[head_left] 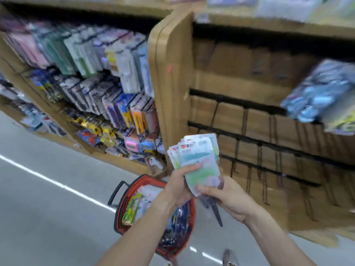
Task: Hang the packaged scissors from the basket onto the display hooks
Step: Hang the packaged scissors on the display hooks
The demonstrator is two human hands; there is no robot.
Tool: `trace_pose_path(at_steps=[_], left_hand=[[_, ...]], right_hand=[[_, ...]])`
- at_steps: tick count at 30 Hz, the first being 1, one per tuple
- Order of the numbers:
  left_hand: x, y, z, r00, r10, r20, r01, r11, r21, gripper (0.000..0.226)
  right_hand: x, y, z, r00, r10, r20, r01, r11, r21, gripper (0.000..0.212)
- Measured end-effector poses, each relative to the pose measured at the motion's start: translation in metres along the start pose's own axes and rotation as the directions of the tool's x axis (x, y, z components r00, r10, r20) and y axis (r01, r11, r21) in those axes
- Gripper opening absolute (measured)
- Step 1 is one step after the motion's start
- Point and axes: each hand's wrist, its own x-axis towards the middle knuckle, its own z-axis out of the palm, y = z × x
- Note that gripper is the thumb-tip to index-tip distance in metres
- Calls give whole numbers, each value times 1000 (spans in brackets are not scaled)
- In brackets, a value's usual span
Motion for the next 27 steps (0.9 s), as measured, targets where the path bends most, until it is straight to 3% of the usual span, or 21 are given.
trace_pose_path(at_steps=[4,7,9,12,16,22,27], left_hand=[[7,-18,111,998,4,56,-1,999,-49,66],[16,-41,176,997,-7,72,7,1000,-6,56],[21,-58,214,993,-1,119,-4,999,44,49],[31,-81,265,990,-31,138,24,998,52,32],[49,-110,313,984,-49,170,42,998,47,46],[63,-134,358,966,-106,237,99,994,42,43],[76,-143,371,985,-99,140,80,987,138,52]], right_hand=[[-74,-32,-59,952,-174,-251,188,982,32,34],[-117,-37,-110,814,-281,-509,333,943,12,26],[-140,-38,-143,744,-302,-596,370,929,-9,20],[-167,-40,-186,674,-350,-651,428,903,-42,17],[-192,-40,-231,628,-330,-704,497,867,37,36],[-215,-35,-286,576,-271,-771,558,820,129,29],[-212,-56,-325,429,-221,-876,635,763,119,24]])
